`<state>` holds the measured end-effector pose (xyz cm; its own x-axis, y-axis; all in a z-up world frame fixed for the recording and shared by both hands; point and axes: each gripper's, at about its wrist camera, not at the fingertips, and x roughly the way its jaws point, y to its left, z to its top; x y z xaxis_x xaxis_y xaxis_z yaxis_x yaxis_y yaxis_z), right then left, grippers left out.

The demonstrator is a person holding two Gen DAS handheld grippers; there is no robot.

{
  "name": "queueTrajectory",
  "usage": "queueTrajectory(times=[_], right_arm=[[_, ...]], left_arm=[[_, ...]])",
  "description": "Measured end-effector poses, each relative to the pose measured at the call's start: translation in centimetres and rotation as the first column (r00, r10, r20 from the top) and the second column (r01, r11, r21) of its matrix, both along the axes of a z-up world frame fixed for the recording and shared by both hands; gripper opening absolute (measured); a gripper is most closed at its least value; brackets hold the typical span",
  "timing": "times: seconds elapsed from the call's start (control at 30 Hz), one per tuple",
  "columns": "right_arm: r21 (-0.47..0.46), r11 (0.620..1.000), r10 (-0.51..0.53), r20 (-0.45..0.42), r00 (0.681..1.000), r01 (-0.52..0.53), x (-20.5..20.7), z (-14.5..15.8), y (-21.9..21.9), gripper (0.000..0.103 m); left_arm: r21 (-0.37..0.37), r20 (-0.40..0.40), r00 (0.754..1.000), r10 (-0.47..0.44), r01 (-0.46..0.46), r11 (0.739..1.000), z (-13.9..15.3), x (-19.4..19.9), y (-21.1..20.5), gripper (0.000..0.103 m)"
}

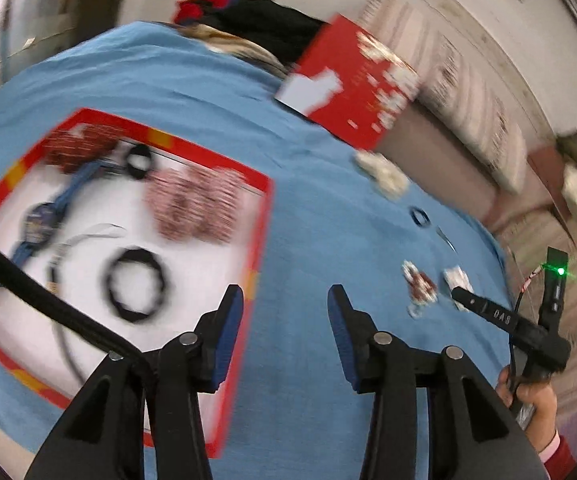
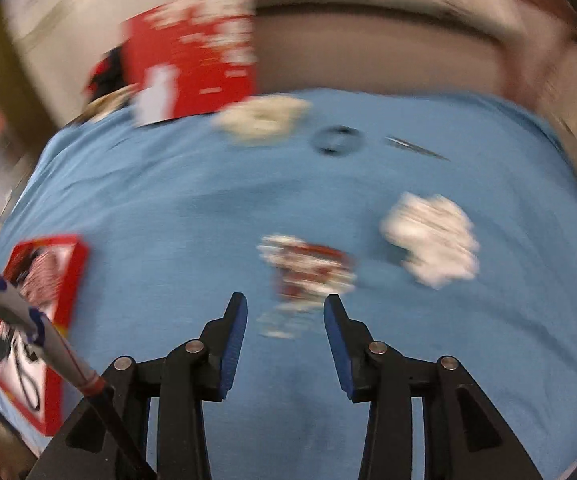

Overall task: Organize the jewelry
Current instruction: 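Move the left tool to the pearl bracelet while the right tool moves to the red bead bracelet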

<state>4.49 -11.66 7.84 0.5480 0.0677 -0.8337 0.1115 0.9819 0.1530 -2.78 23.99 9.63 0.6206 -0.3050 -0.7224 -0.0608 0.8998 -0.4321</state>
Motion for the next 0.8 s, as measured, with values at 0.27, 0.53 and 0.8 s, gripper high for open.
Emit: queueTrajectory(times=[0.27, 0.53, 0.8], right_arm=[[0.082, 0.992, -0.090, -0.052, 0.995, 0.094, -0.4, -2.3, -5.4, 0.043], [0.132, 0.988, -0.069, -0.071, 0.995, 0.078, 3.7, -4.6, -3.2, 0.044], [0.330, 0.943, 0.002, -0.120, 0.993, 0.038, 5.8, -6.5, -1.6, 0.014]], left_arm=[[0.054, -0.070, 0.989, -0.130, 0.134, 0.990, -2.2, 1.4, -7.4, 0.044], [0.072, -0.126, 0.979, -0.158, 0.168, 0.983, -3.5, 2.3, -8.9, 0.044], [0.037, -0.156, 0.984, -0.089, 0.096, 0.995, -4.0, 3.5, -6.0, 0.044]])
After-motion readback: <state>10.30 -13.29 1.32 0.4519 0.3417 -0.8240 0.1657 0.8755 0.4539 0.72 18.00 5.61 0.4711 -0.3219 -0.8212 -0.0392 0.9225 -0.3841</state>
